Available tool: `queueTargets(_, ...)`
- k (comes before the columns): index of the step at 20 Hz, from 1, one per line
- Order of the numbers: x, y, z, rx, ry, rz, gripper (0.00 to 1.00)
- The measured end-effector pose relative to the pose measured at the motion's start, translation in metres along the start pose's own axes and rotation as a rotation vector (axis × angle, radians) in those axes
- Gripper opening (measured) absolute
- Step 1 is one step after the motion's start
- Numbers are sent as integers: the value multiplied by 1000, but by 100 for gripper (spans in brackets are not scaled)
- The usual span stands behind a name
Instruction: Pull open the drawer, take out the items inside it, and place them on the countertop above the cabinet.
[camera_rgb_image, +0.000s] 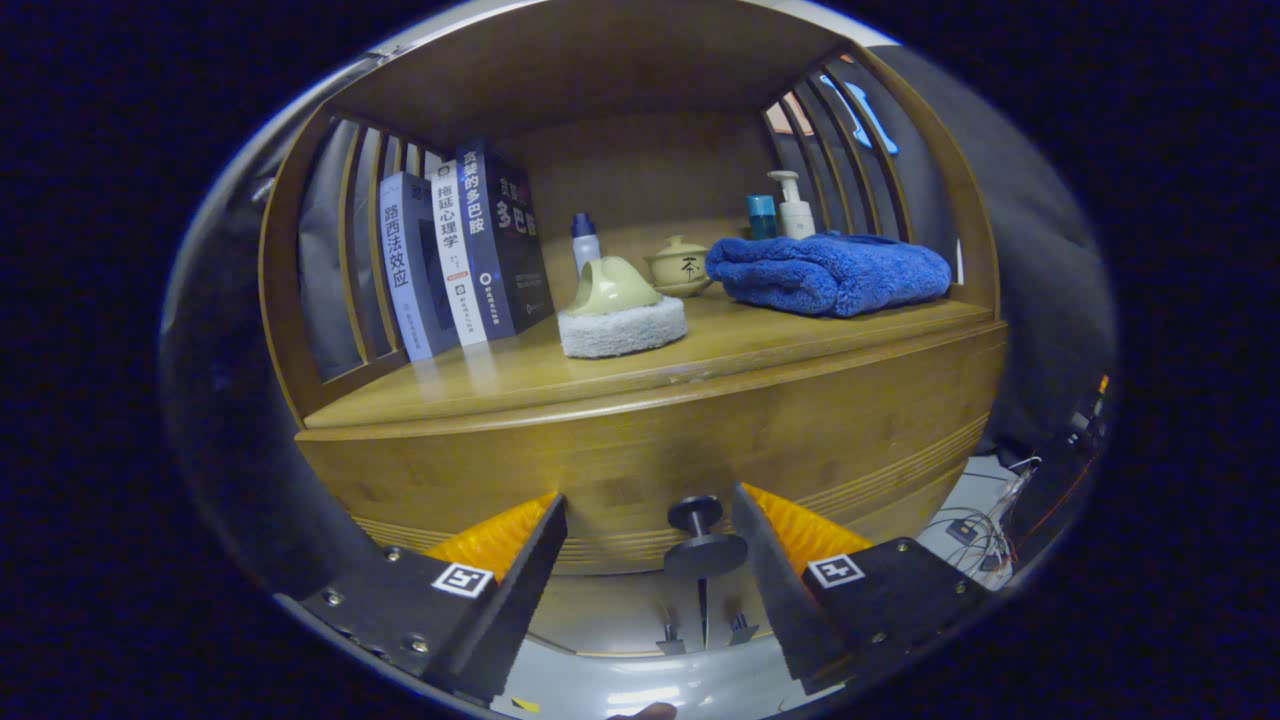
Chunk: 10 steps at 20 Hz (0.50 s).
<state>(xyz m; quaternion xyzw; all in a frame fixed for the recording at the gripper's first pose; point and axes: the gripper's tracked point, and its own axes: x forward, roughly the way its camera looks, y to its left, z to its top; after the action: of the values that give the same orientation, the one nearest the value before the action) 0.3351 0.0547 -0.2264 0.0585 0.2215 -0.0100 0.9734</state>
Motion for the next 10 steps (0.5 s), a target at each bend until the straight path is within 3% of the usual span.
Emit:
queueTargets(6, 3, -2, -2, 54, 0, 43, 100)
queueTargets(10, 0, -5, -1, 74, -9, 23, 100)
